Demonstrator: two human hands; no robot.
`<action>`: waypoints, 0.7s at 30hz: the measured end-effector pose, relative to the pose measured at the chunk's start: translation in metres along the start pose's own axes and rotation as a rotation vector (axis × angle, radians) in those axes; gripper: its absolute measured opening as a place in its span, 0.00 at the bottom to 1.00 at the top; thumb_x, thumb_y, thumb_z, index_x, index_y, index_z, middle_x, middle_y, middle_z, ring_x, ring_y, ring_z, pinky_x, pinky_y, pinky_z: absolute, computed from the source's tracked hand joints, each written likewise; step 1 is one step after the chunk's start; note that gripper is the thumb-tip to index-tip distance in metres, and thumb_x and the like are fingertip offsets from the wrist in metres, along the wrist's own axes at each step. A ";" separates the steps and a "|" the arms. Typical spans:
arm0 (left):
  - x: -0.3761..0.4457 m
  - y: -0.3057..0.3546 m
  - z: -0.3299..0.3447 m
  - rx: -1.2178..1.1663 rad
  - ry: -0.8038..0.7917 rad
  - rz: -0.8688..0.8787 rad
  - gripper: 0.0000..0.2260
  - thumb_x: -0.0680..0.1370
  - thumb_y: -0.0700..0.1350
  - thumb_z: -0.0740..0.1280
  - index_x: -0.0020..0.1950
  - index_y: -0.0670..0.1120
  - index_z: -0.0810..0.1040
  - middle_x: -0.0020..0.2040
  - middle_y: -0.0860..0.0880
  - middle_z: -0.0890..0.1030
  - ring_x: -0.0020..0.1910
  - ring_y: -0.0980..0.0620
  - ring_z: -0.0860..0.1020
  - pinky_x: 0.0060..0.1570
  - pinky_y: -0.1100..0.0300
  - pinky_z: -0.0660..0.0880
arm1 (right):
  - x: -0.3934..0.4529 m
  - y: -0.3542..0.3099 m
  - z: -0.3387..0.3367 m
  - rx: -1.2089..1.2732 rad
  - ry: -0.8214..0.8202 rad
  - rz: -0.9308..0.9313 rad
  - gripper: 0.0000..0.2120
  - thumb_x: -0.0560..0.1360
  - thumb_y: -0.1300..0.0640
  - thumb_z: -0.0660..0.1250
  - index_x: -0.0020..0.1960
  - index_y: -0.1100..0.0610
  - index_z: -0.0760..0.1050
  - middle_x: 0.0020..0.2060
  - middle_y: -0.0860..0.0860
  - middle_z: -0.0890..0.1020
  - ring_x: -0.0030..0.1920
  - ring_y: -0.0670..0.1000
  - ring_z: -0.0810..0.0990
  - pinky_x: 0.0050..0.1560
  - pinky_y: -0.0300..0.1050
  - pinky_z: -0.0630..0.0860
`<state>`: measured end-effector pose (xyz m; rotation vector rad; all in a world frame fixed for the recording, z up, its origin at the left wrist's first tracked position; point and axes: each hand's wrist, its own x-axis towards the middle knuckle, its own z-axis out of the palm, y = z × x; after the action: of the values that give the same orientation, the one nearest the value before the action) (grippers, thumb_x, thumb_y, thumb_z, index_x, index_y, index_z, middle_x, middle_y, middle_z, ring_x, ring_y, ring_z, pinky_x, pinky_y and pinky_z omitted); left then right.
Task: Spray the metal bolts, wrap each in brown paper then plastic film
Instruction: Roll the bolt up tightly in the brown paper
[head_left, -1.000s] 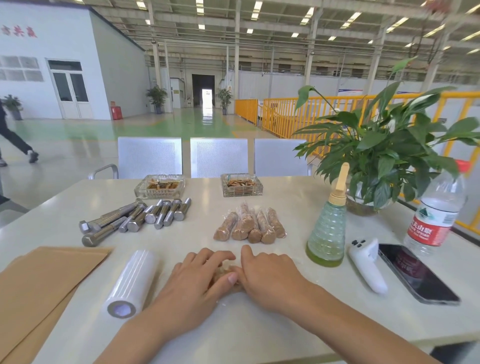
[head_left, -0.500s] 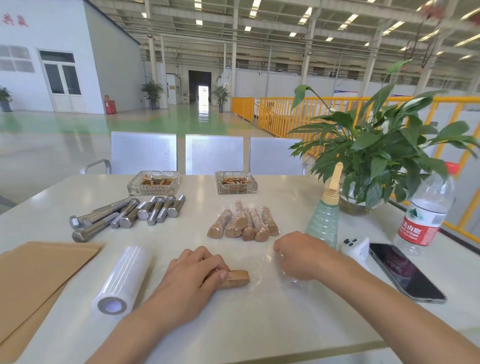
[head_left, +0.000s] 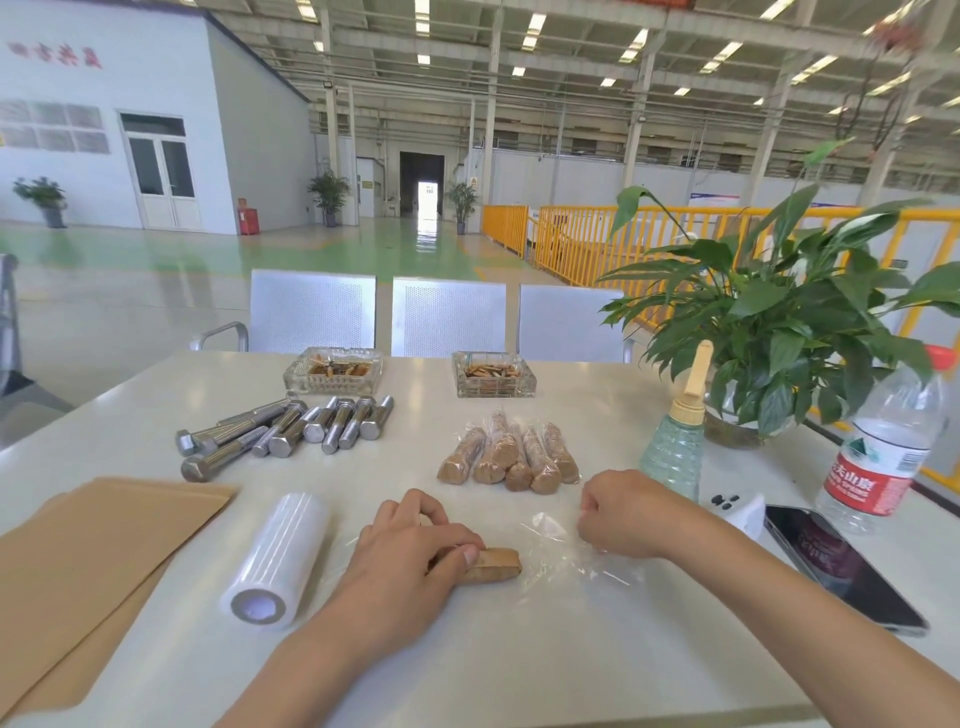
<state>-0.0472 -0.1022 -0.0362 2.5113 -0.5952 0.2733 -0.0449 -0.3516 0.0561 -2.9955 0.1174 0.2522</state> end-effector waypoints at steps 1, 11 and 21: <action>0.000 -0.001 0.001 0.005 -0.001 0.007 0.10 0.83 0.59 0.58 0.58 0.70 0.77 0.55 0.65 0.65 0.55 0.61 0.64 0.60 0.56 0.67 | -0.001 0.001 0.000 0.071 0.011 0.009 0.07 0.76 0.55 0.64 0.51 0.56 0.79 0.52 0.53 0.83 0.53 0.55 0.82 0.53 0.46 0.79; -0.002 0.009 -0.001 -0.063 -0.033 -0.003 0.08 0.81 0.59 0.60 0.50 0.74 0.75 0.52 0.61 0.66 0.55 0.57 0.65 0.55 0.60 0.69 | -0.024 -0.056 0.002 0.984 -0.222 -0.176 0.06 0.79 0.61 0.65 0.44 0.53 0.76 0.29 0.47 0.79 0.32 0.45 0.81 0.47 0.43 0.77; -0.011 0.030 -0.031 -0.358 -0.009 -0.346 0.35 0.58 0.67 0.76 0.61 0.59 0.72 0.54 0.56 0.74 0.51 0.61 0.77 0.47 0.67 0.74 | -0.026 -0.077 0.014 1.048 -0.227 -0.076 0.07 0.79 0.57 0.67 0.41 0.52 0.77 0.30 0.45 0.79 0.31 0.44 0.80 0.44 0.42 0.73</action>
<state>-0.0731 -0.1038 -0.0004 2.2162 -0.1832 0.0215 -0.0660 -0.2716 0.0564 -1.9153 0.0753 0.3713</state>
